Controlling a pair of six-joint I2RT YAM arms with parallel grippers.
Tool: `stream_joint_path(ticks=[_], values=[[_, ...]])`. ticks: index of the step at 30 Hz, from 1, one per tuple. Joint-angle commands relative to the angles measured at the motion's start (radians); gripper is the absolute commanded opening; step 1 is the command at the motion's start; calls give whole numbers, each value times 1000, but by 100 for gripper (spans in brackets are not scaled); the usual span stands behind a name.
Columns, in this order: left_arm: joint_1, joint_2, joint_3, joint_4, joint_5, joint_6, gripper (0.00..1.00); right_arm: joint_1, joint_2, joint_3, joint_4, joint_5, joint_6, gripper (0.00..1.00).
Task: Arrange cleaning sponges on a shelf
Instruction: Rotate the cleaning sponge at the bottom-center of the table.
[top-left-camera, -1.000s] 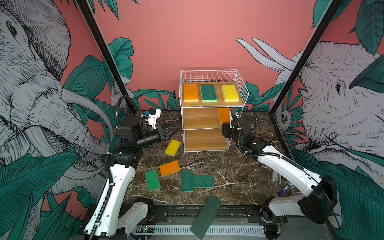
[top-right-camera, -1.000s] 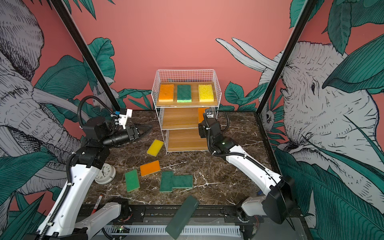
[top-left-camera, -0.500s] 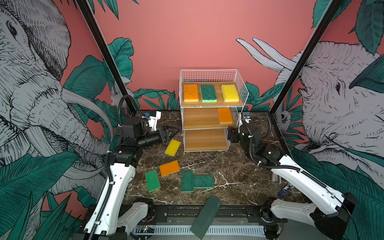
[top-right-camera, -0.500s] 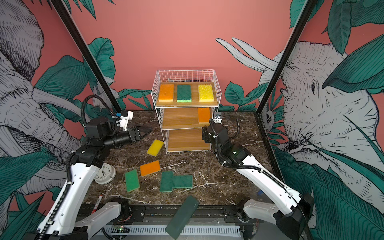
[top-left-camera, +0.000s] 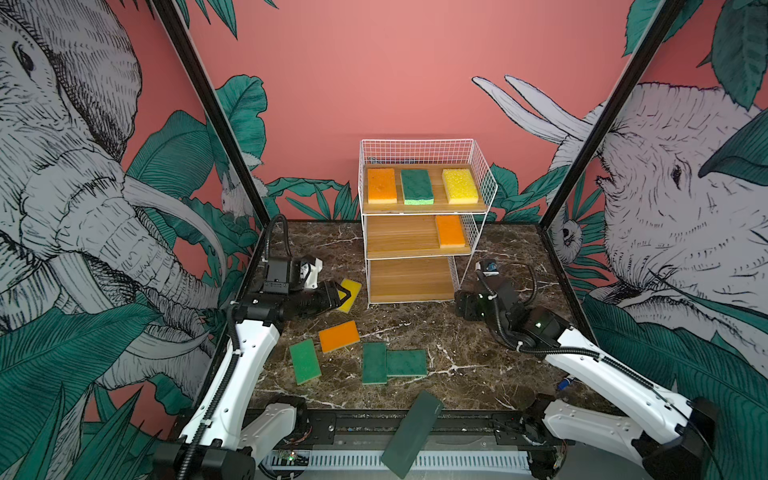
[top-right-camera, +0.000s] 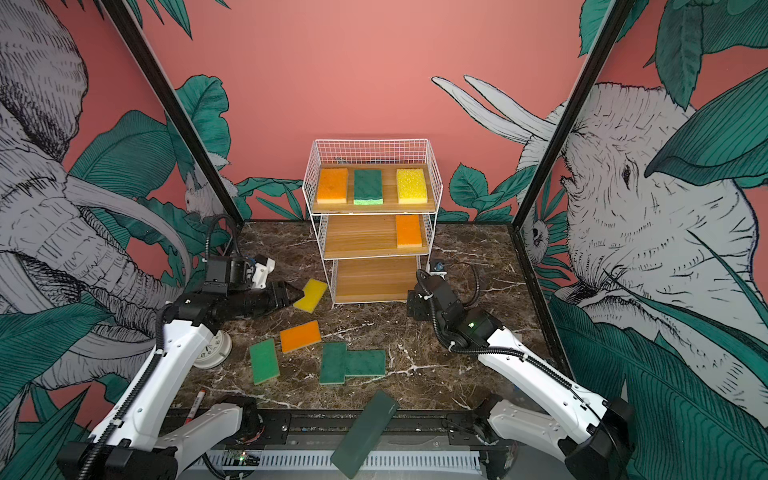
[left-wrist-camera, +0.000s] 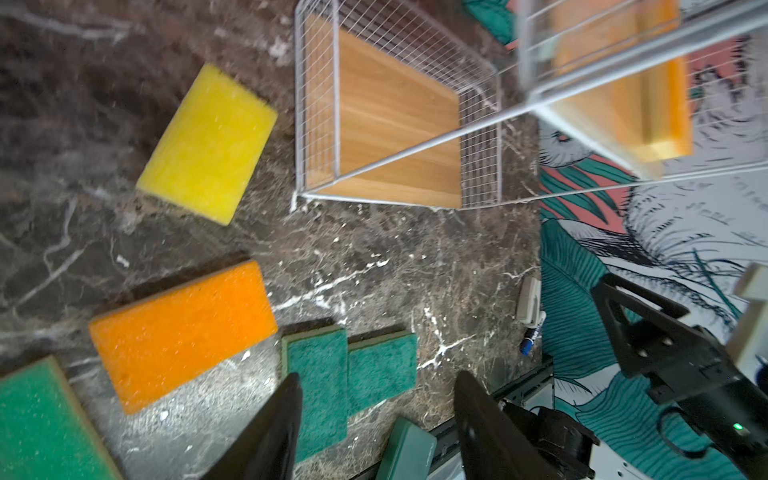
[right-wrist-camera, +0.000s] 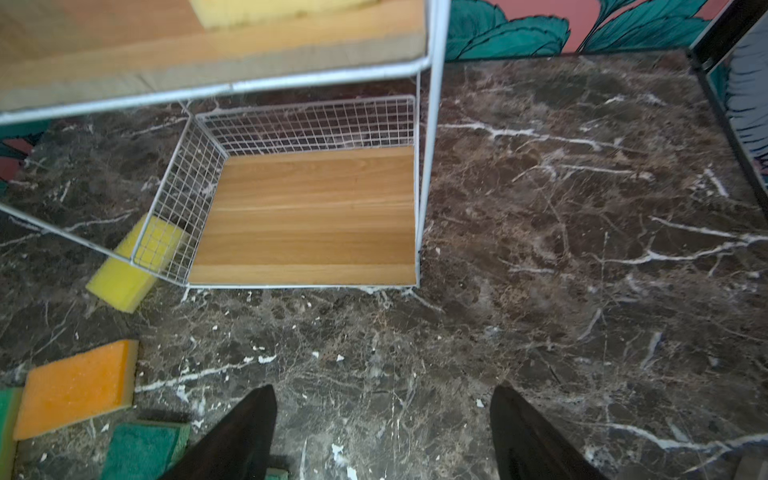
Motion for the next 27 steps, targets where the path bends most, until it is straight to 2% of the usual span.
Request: stream_joint_path(ticks=[1,7,11,15,18,20,24,27], values=[[-4,-16,-90,-7,-4,-74,60,11,-16,-39,3,-113,53,83],[-81,-19,-125,-46,-79,-83,61,53,2,-104,61,-257,-49,85],[-133,8,-128,-43,-79,-90,61,110,23,-122,58,-330,-190,86],[-136,24,-111,-24,-44,-92,61,165,18,-176,116,-443,-313,88],[-137,19,-96,-26,-39,-83,61,180,12,-215,142,-460,-347,91],[-136,11,-98,-26,-41,-82,61,182,38,-205,96,-446,-384,93],[-137,12,-109,-19,-38,-83,61,223,156,-125,-25,-408,-456,93],[-137,28,-109,-10,-27,-82,61,262,239,-78,-40,-386,-485,92]])
